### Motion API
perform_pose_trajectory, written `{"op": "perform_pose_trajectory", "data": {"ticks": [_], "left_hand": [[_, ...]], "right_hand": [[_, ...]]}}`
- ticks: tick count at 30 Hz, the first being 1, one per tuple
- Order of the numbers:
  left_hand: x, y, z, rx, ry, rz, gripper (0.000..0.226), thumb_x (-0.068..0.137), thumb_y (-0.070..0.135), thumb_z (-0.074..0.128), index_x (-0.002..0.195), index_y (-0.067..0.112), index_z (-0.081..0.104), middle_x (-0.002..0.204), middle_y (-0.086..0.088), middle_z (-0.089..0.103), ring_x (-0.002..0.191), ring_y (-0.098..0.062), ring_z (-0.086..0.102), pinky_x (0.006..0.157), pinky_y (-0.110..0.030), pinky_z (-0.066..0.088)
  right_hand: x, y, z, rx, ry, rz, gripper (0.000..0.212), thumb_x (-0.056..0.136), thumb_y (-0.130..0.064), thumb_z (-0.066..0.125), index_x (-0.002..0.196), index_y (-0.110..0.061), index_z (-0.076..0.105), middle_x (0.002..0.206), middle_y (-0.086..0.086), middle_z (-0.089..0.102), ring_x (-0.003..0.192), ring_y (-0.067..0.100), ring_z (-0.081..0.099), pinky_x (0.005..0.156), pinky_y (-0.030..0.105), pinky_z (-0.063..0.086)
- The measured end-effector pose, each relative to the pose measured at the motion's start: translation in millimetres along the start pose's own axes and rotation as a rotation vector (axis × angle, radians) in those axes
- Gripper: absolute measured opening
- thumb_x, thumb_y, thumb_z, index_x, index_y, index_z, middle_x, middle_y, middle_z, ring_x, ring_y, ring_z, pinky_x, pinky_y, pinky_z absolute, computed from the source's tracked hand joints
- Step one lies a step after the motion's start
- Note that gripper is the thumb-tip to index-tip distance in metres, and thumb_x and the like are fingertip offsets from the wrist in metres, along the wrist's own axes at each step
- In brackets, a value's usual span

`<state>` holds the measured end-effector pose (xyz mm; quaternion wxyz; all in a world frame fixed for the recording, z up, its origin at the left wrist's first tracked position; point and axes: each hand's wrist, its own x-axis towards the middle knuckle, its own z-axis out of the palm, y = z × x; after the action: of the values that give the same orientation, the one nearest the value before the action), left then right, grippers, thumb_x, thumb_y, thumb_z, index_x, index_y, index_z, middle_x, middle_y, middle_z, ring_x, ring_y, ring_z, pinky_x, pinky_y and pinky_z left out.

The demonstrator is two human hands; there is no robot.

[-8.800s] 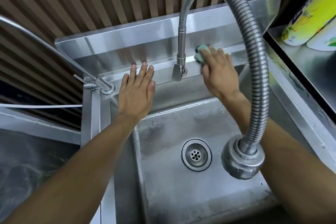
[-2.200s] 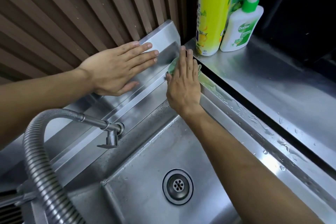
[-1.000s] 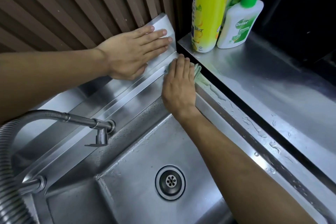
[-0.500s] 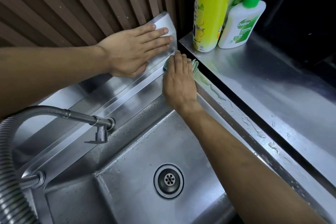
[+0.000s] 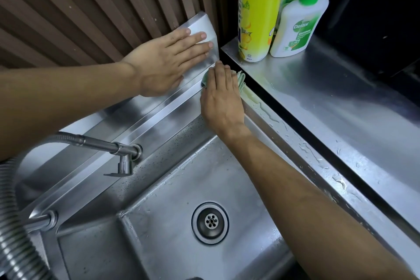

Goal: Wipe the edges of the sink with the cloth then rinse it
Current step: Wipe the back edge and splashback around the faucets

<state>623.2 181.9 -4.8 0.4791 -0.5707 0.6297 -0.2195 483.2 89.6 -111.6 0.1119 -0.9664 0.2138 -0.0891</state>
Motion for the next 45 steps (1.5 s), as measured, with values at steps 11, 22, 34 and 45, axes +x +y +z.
{"op": "perform_pose_trajectory", "data": {"ticks": [11,22,34,45], "left_hand": [[24,76,-23,-0.409,-0.162,-0.237,0.072,0.104,0.038,0.002,0.155,-0.007,-0.020,0.168,-0.022,-0.018,0.158,-0.034,-0.016,0.125,-0.046,-0.015],[7,139,-23,-1.124,0.009,-0.678,0.063,0.105,0.037,0.001,0.163,0.013,0.005,0.173,-0.003,0.003,0.156,-0.014,-0.013,0.129,-0.035,-0.008],[6,144,-23,-1.224,0.050,-0.704,0.064,0.105,0.034,0.010,0.163,0.011,0.019,0.172,-0.004,0.016,0.159,-0.016,0.007,0.129,-0.034,0.003],[4,144,-21,-1.247,0.042,-0.695,0.060,0.108,0.036,0.012,0.164,0.017,0.020,0.172,-0.002,0.014,0.160,-0.017,0.007,0.128,-0.035,0.002]], "right_hand": [[-1,-7,-1,-0.067,-0.021,0.102,0.061,0.107,-0.019,0.020,0.160,0.005,0.004,0.168,0.029,0.004,0.158,0.039,0.008,0.130,0.046,0.007],[3,9,-9,-0.070,-0.119,-0.030,0.062,0.104,-0.021,0.013,0.160,0.006,0.004,0.168,0.028,0.008,0.158,0.039,0.009,0.130,0.046,0.005],[24,1,-18,0.020,-0.143,0.108,0.062,0.106,-0.024,0.024,0.159,0.005,0.010,0.167,0.024,0.016,0.156,0.035,0.015,0.129,0.043,0.010],[-65,40,-32,-0.051,-0.116,0.127,0.061,0.105,-0.015,0.033,0.159,0.006,0.015,0.165,0.028,0.020,0.154,0.042,0.021,0.128,0.049,0.012]]}}
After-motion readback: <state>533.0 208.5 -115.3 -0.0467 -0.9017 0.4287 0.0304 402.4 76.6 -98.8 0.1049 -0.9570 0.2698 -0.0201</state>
